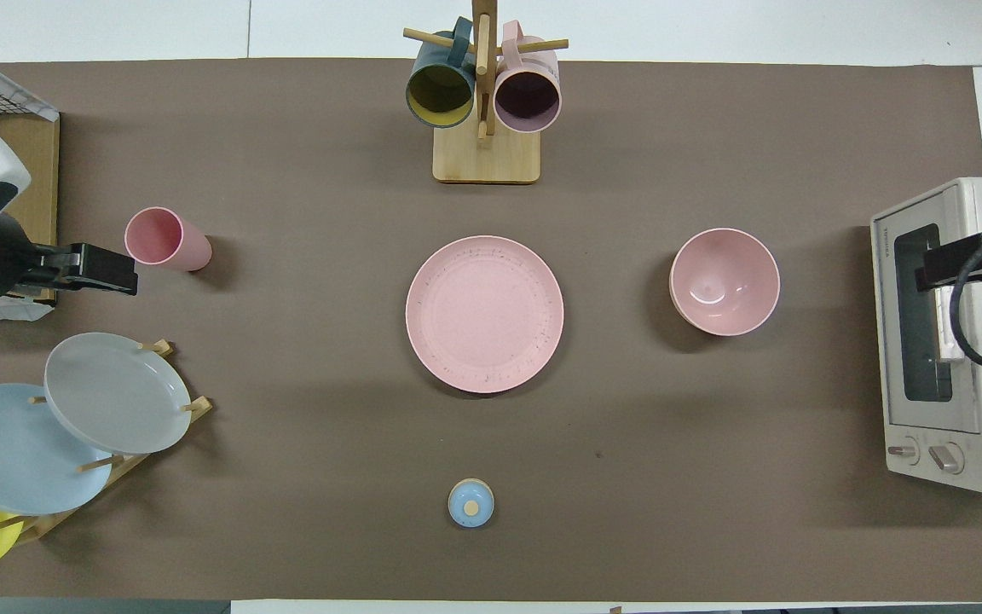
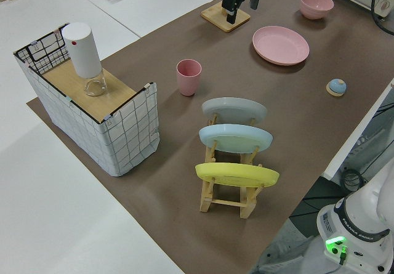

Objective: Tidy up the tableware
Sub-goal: 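Reach the right gripper down to the pink bowl beside the toaster, then grasp the rim of the pink bowl with the right gripper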

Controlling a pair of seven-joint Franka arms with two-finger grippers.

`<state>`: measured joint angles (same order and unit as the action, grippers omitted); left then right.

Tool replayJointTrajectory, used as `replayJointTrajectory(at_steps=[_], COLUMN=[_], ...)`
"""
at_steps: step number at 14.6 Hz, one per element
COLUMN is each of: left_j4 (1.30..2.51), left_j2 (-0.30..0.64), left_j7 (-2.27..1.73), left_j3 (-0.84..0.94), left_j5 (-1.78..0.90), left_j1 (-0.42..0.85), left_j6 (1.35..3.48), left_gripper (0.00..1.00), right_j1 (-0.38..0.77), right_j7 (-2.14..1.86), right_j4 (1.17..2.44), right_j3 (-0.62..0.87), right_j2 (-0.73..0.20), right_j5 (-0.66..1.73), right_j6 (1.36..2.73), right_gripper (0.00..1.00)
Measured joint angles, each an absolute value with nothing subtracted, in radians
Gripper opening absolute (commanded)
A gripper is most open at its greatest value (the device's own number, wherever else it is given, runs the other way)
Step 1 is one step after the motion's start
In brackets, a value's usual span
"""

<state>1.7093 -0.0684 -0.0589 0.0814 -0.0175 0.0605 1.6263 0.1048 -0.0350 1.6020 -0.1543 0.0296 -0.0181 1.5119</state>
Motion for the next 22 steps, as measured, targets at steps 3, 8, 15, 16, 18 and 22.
replayJointTrajectory(at_steps=[3, 8, 15, 16, 18, 22], left_j4=[1.709, 1.709, 1.709, 1.709, 1.709, 1.709], left_j2=[-0.068, -0.068, -0.068, -0.068, -0.068, -0.068], left_j7=[-0.059, -0.059, -0.060, -0.060, -0.060, -0.060], left_j3=[0.081, 0.081, 0.081, 0.081, 0.081, 0.081], left_j5=[-0.017, -0.017, -0.017, -0.017, -0.017, -0.017], left_j1=[0.060, 0.060, 0.060, 0.060, 0.060, 0.060], left_j6=[1.626, 1.626, 1.626, 1.626, 1.626, 1.626], left_gripper=[1.00, 1.00, 1.00, 1.00, 1.00, 1.00], right_j1=[0.107, 0.218, 0.424, 0.438, 0.447, 0.444], right_j7=[-0.035, 0.053, 0.309, 0.325, 0.329, 0.274], right_j4=[1.602, 1.633, 1.830, 1.885, 1.978, 2.084], right_j3=[-0.154, -0.153, -0.148, -0.147, -0.147, -0.151], right_j2=[0.030, 0.024, -0.136, -0.150, -0.159, -0.148], right_j5=[-0.019, -0.018, -0.017, -0.017, -0.017, -0.017], right_j6=[1.514, 1.643, 2.123, 2.197, 2.280, 2.320], right_gripper=[1.00, 1.00, 1.00, 1.00, 1.00, 0.68])
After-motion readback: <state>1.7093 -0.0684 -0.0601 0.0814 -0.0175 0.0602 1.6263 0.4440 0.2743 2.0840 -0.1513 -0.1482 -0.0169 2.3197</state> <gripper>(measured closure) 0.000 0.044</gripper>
